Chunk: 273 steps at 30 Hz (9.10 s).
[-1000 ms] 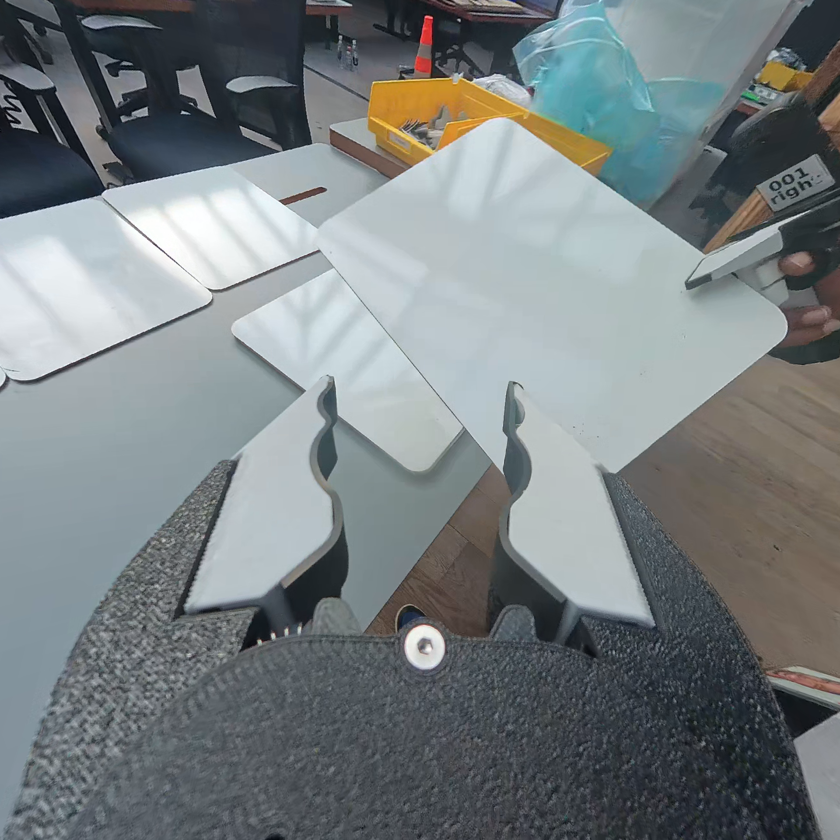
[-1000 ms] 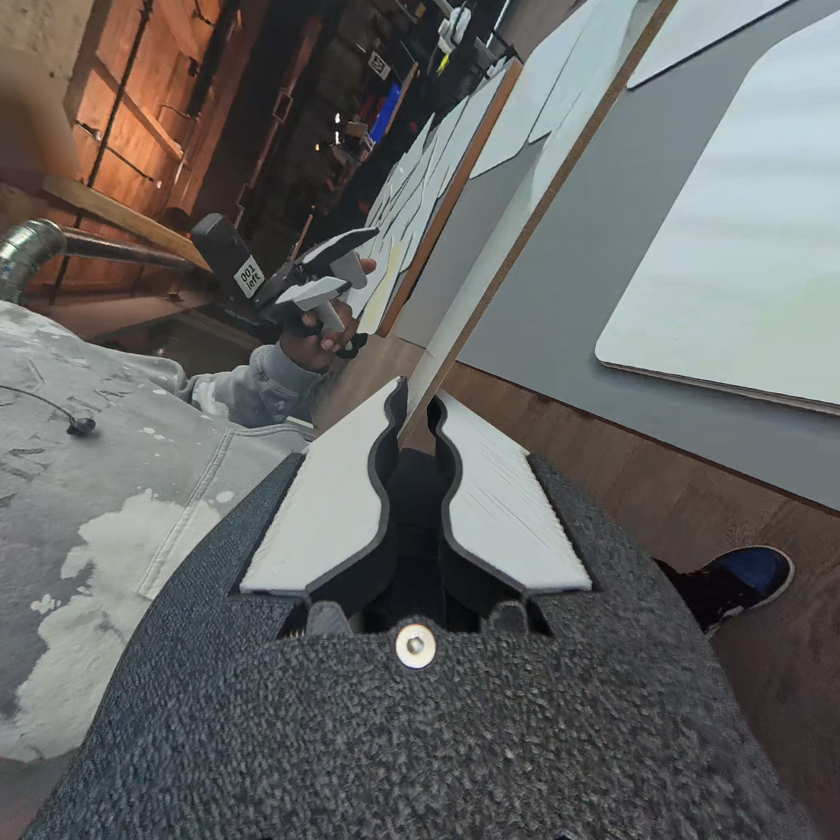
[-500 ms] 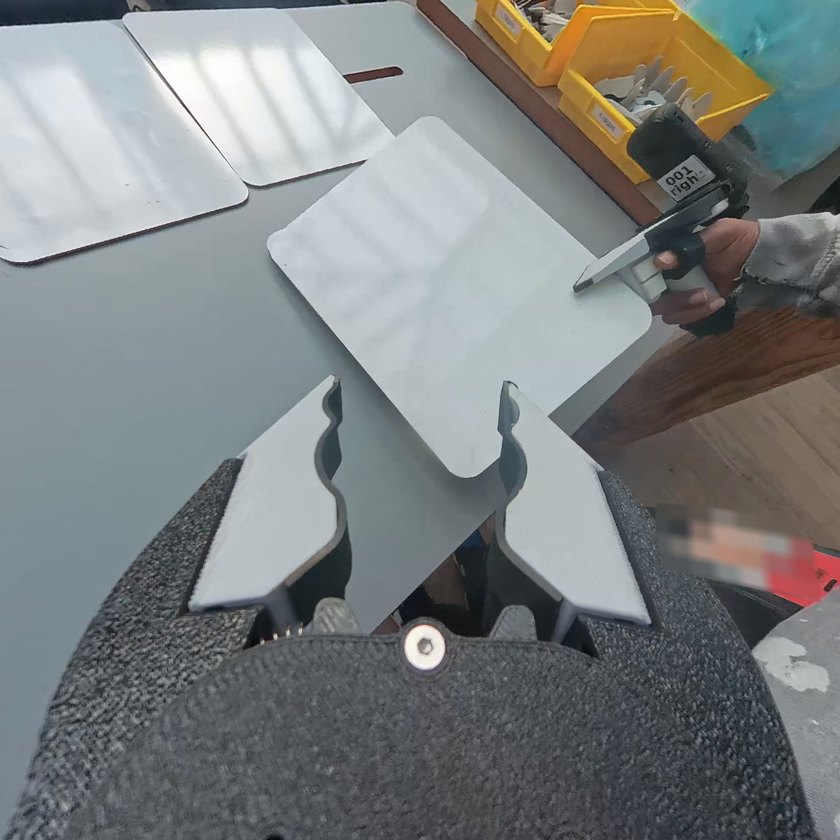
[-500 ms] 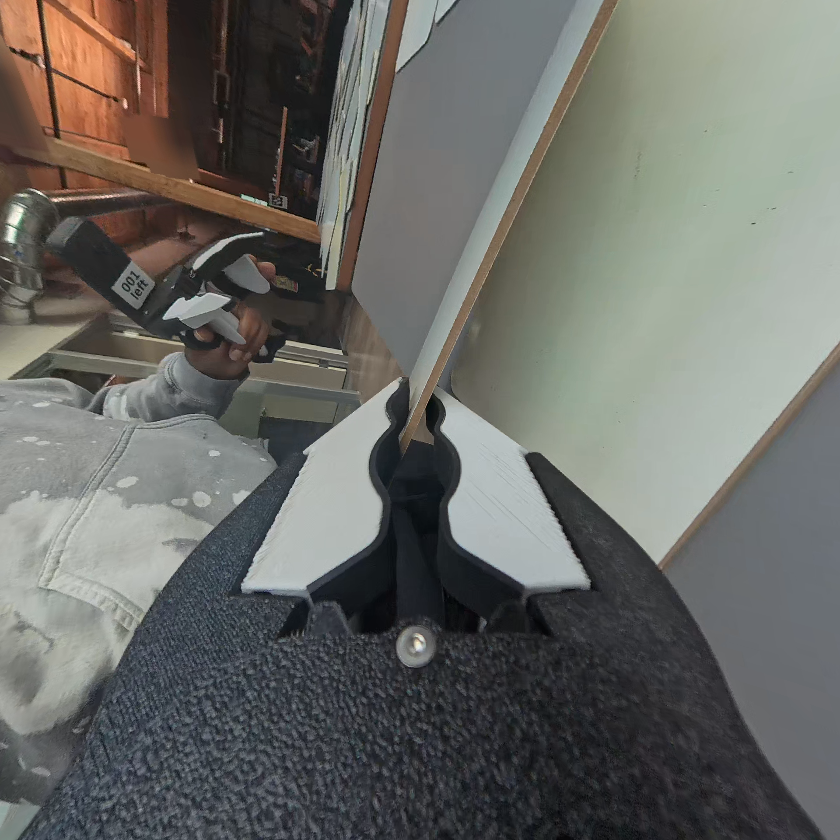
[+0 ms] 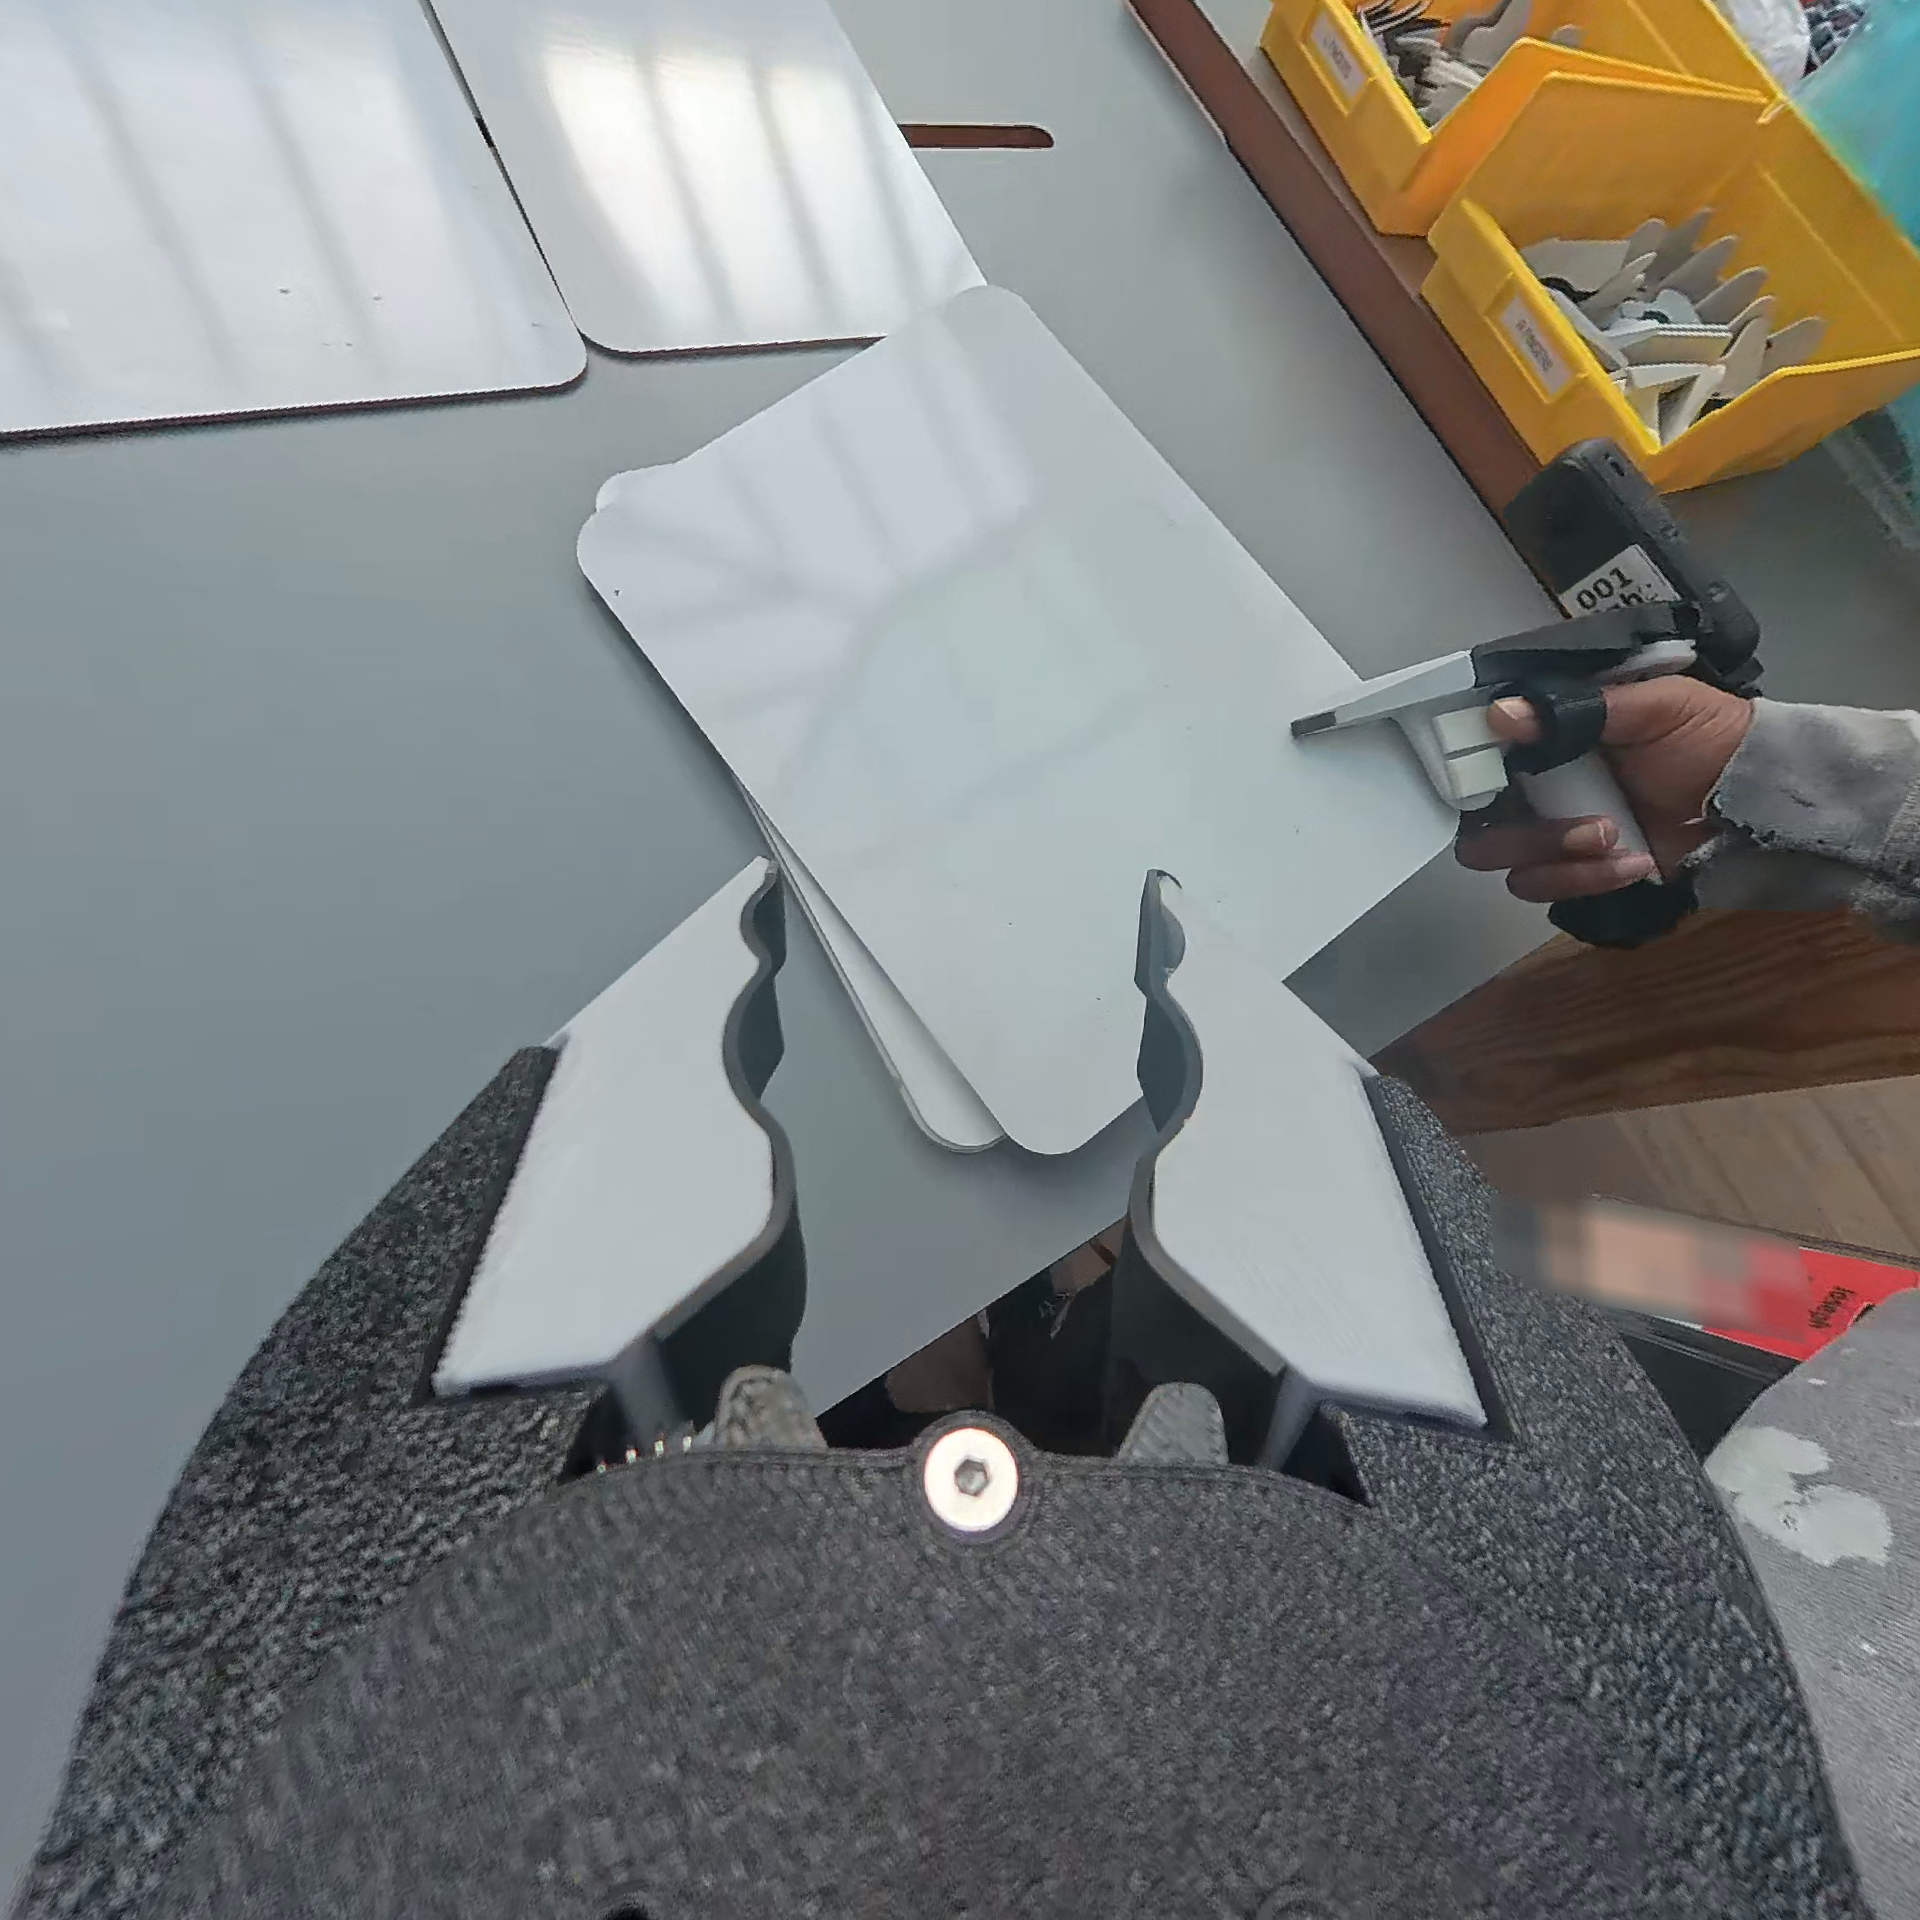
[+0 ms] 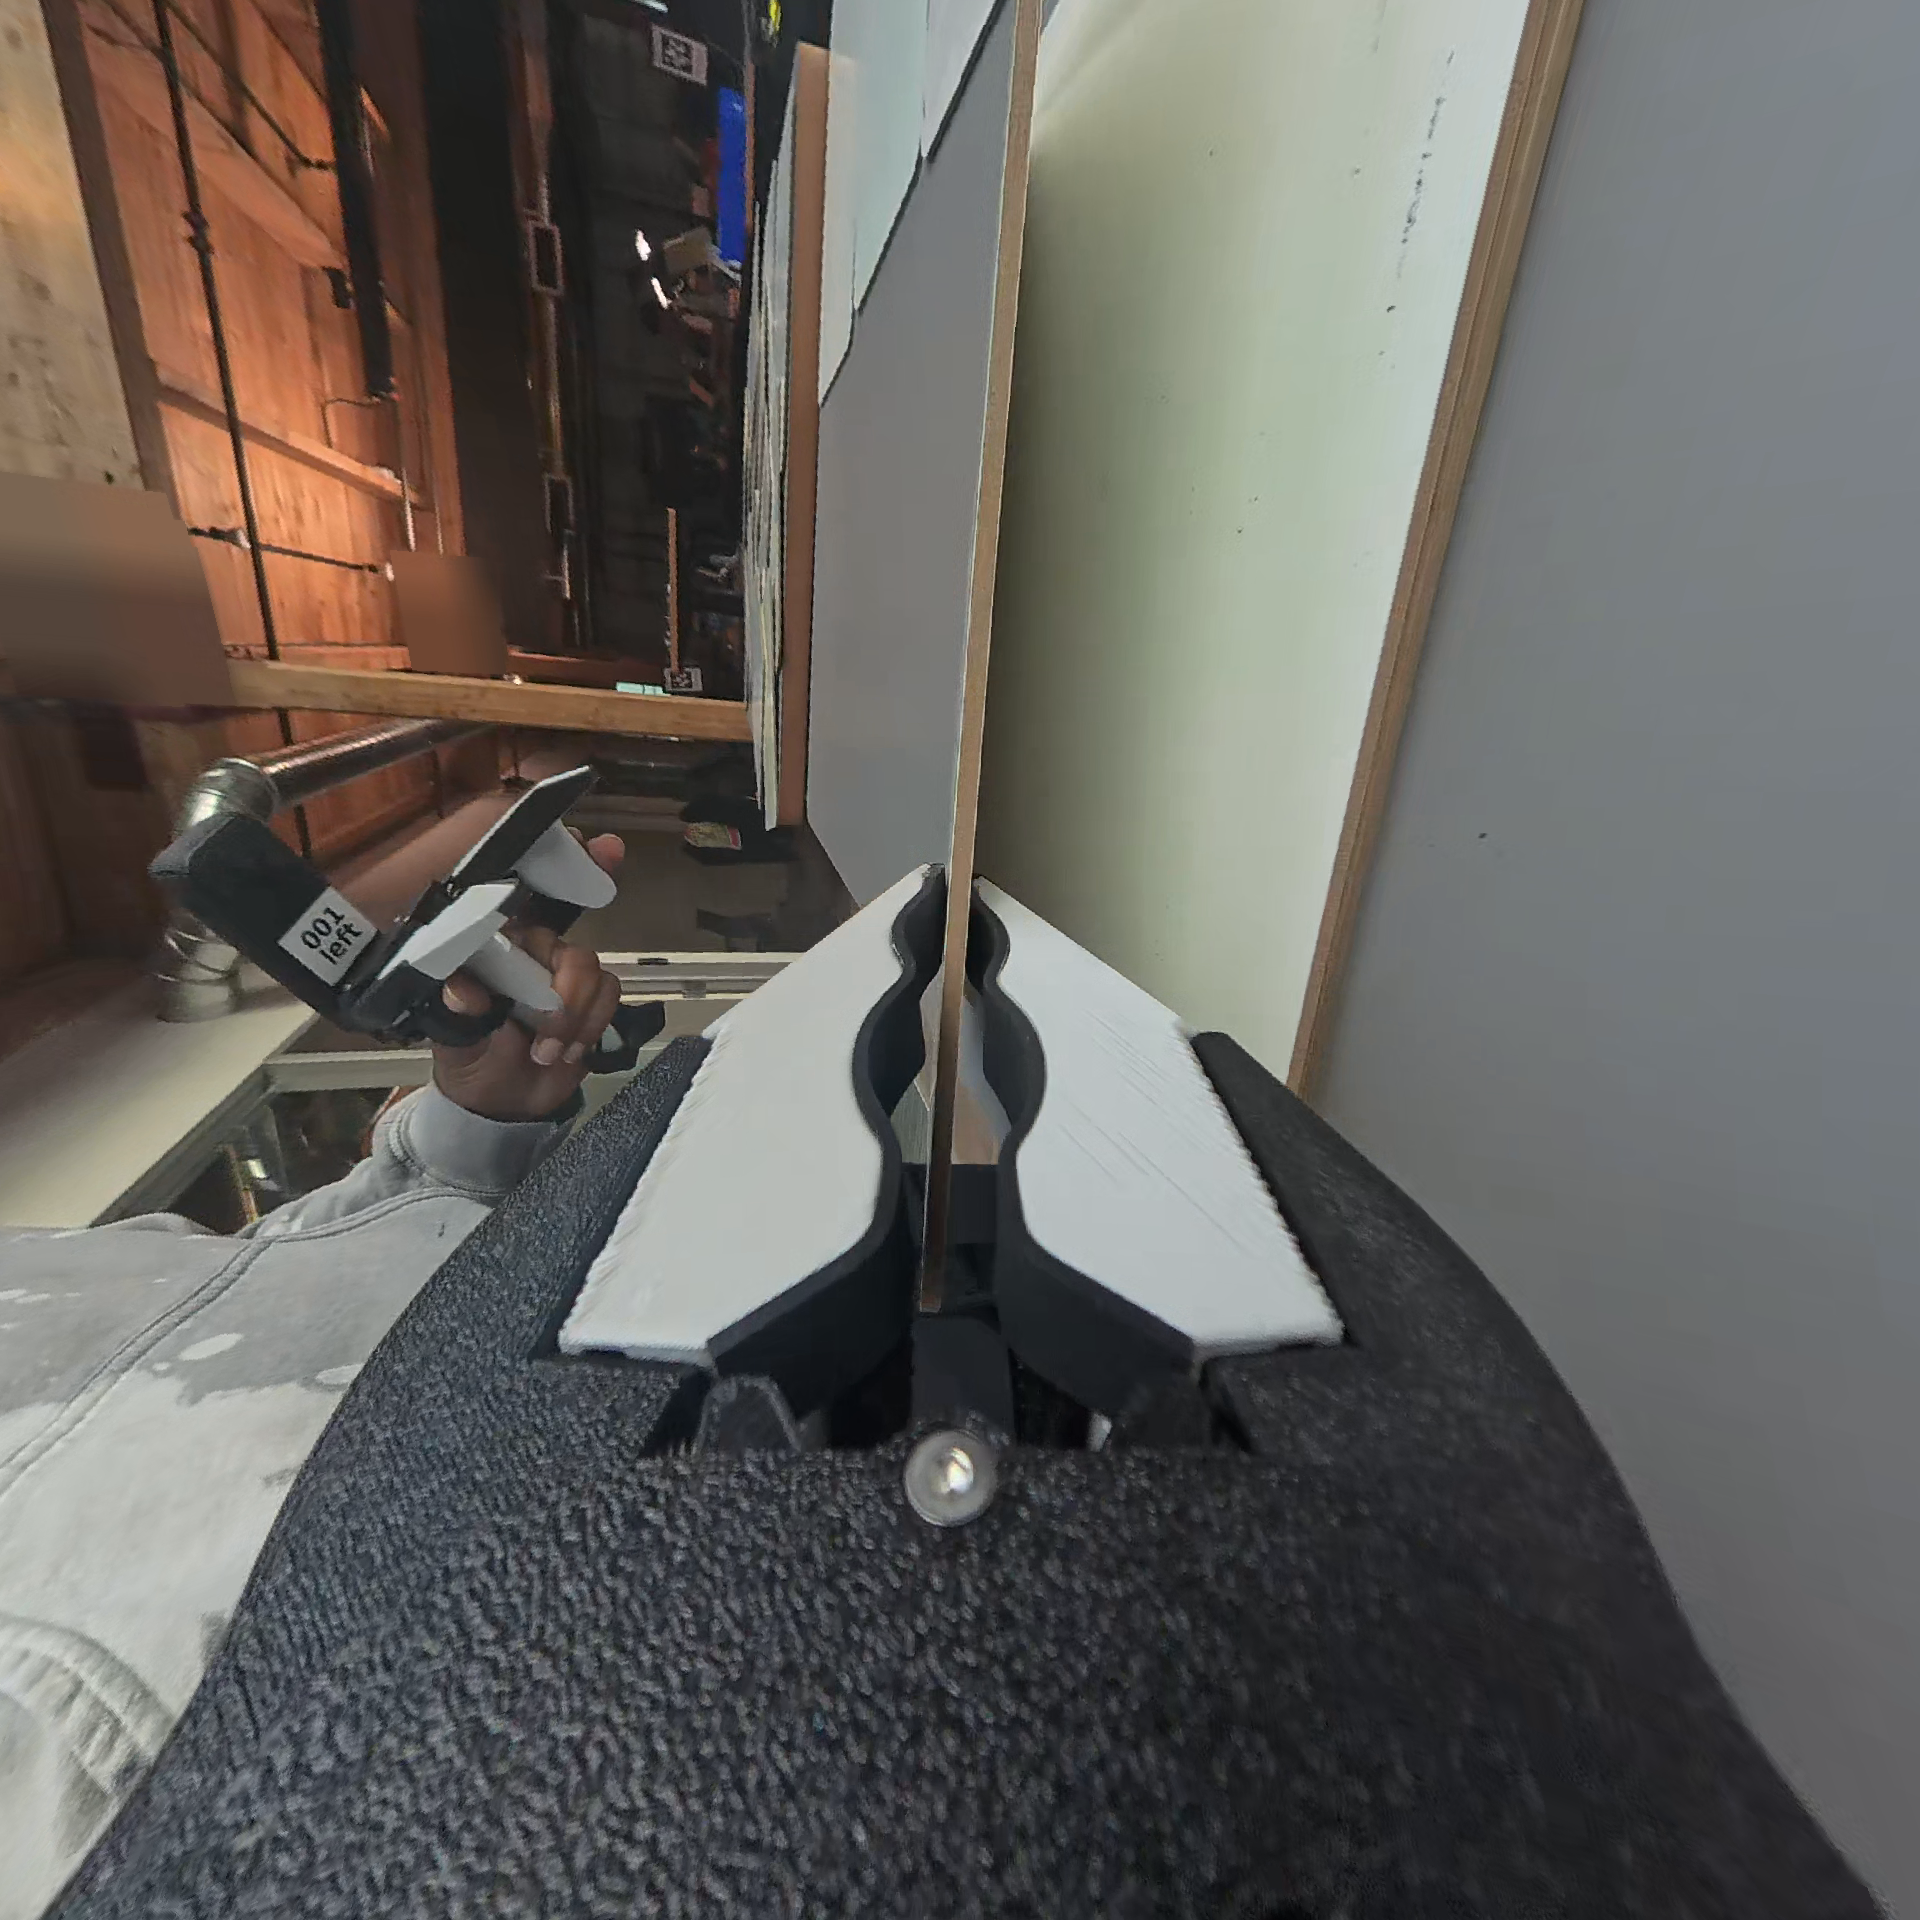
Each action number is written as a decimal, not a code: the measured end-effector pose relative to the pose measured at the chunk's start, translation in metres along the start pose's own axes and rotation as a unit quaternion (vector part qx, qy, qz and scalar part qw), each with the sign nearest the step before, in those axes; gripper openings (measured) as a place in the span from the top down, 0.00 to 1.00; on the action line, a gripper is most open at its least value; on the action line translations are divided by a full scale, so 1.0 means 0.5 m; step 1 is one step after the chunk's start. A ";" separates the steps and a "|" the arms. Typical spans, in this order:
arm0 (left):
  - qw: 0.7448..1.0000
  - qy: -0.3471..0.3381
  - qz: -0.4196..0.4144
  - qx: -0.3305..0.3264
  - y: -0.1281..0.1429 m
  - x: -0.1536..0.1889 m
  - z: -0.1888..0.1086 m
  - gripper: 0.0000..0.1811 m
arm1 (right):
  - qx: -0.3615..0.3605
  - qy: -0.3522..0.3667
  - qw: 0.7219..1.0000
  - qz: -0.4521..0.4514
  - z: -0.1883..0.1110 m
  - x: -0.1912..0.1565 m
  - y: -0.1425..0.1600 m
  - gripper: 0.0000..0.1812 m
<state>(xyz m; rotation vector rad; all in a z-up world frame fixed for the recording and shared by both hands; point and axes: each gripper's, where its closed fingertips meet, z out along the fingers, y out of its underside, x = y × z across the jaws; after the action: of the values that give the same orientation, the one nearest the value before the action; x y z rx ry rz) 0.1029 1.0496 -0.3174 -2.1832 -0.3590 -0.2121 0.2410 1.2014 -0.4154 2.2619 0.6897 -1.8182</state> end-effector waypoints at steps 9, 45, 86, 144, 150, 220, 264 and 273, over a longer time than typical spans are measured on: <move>1.000 -0.015 -0.009 -0.007 0.008 0.022 0.021 0.63 | 0.112 -0.006 0.994 0.014 -0.021 0.014 -0.033 0.99; 0.998 -0.005 -0.029 -0.057 0.071 -0.045 0.076 0.65 | 0.067 0.434 0.864 -0.246 -0.059 0.105 -0.005 0.51; 0.989 0.030 -0.001 -0.147 0.032 -0.161 0.381 0.69 | -0.135 0.473 0.802 -0.339 -0.048 0.129 0.147 0.68; 0.963 0.025 -0.248 -0.102 0.203 0.034 0.127 0.62 | -0.362 0.256 0.714 -0.543 0.271 0.086 -0.359 0.46; 0.920 0.024 -0.364 -0.144 0.269 0.121 0.152 0.57 | -0.457 0.217 0.662 -0.553 0.310 0.107 -0.320 0.47; 0.977 0.022 0.132 -0.166 0.281 -0.010 0.158 0.36 | -0.265 0.316 0.744 -0.526 0.181 0.055 -0.297 0.52; 0.992 0.052 -0.094 -0.059 0.092 -0.118 0.213 0.47 | -0.070 0.305 0.891 -0.329 0.049 0.099 -0.259 0.45; 0.984 0.078 -0.119 -0.103 0.000 -0.172 0.403 0.49 | -0.016 0.348 0.899 -0.264 0.106 0.127 -0.262 0.46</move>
<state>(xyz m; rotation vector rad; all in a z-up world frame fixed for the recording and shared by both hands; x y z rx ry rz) 0.0261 1.1962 -0.4607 -2.3050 -0.5297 -0.5714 0.1459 1.3119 -0.4680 2.9019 1.5565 -1.0531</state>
